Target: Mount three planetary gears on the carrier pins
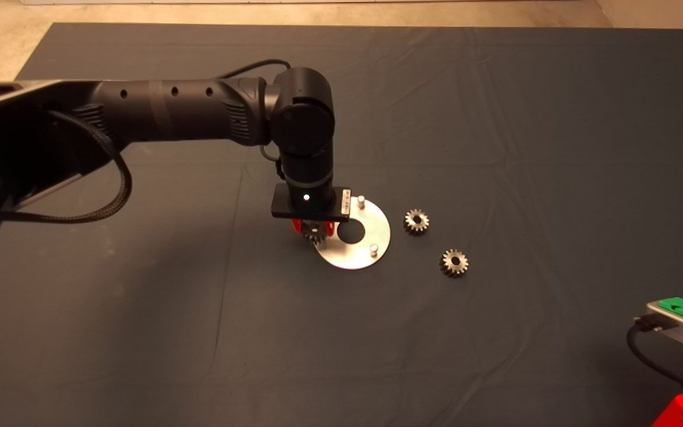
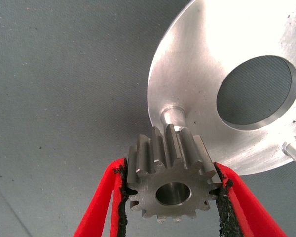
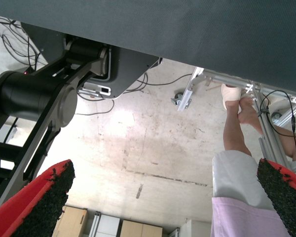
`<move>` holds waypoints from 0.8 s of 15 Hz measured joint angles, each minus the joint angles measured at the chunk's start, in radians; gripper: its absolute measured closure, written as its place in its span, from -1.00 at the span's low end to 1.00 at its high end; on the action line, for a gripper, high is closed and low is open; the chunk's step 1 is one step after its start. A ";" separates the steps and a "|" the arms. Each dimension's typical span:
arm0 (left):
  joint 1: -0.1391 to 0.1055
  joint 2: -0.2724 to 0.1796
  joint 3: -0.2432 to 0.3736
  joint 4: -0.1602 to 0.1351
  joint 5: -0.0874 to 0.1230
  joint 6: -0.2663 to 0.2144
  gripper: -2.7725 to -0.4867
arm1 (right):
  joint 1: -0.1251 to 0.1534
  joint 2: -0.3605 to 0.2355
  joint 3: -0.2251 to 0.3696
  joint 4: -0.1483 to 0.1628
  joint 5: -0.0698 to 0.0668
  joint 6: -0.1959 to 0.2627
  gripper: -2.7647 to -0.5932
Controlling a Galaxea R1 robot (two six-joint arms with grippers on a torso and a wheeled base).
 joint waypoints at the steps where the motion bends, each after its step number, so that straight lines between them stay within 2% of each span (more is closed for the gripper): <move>1: 0.000 0.005 -0.003 0.000 0.000 0.001 0.61 | 0.000 0.000 0.000 0.000 0.000 0.000 -0.99; 4: 0.000 0.023 -0.025 0.000 -0.001 0.008 0.61 | 0.000 0.000 0.000 0.000 0.000 0.000 -0.99; 12: 0.000 0.022 -0.027 0.000 0.000 0.009 0.61 | 0.000 0.000 0.000 0.000 0.000 0.002 -0.99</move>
